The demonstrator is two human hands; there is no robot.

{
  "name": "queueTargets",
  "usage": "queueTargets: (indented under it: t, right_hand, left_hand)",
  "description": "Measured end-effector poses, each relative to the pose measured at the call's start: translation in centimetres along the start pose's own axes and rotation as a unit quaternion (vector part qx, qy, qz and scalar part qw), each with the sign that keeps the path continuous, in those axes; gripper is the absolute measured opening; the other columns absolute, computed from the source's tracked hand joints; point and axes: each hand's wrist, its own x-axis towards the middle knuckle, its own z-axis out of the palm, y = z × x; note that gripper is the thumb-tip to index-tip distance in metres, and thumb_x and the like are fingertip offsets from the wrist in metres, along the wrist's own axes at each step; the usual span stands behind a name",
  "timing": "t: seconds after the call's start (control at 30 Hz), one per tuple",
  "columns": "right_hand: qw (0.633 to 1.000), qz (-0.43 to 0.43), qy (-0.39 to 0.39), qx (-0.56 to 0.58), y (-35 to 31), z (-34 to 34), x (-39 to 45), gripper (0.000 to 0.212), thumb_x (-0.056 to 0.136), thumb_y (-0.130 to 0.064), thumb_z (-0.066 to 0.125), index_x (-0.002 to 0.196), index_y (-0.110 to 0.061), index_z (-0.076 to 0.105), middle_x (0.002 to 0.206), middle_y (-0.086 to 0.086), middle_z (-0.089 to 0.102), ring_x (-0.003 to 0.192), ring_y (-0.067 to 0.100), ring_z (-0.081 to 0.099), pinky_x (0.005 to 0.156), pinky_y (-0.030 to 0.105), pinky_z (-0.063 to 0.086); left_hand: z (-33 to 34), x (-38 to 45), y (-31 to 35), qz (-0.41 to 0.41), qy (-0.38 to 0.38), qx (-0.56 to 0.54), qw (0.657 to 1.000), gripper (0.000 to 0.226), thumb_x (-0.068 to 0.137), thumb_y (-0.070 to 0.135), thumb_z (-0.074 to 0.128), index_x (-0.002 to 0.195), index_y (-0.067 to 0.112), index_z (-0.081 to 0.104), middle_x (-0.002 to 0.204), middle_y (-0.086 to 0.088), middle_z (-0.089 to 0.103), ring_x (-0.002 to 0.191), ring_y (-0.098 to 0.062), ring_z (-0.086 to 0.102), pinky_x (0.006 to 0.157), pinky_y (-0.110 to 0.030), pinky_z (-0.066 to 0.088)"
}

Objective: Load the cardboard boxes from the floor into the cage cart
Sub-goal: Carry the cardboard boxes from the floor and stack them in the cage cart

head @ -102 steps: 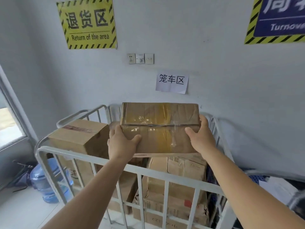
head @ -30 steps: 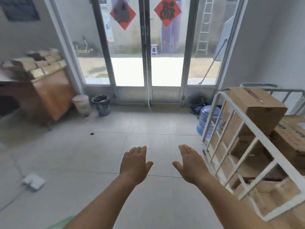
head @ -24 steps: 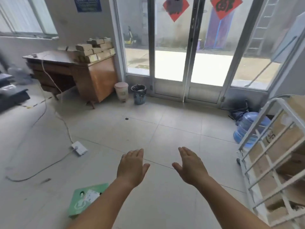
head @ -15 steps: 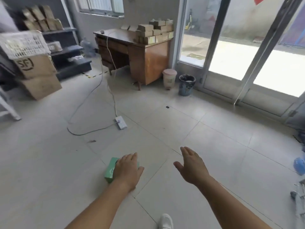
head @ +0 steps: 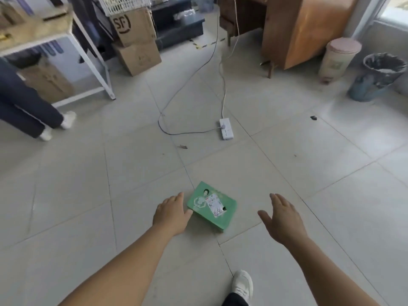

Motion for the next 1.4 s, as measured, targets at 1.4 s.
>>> queueTargets:
  t: [1.4]
  right_hand:
    - [0.925,0.252,-0.074,0.276,1.5,44.3,31.8,0.133,0.073,-0.025,0.085,0.151,-0.027,-0.022,0.156,0.011,0.026,0.131,0.033,0.045,0.101,0.047,0.038]
  left_hand:
    - [35.0,43.6,-9.7,-0.065,-0.145,-0.190,0.969,0.117,0.071,0.032,0.082,0.154,0.025,0.000,0.157,0.001,0.024,0.137,-0.022,0.036,0.105,-0.035,0.035]
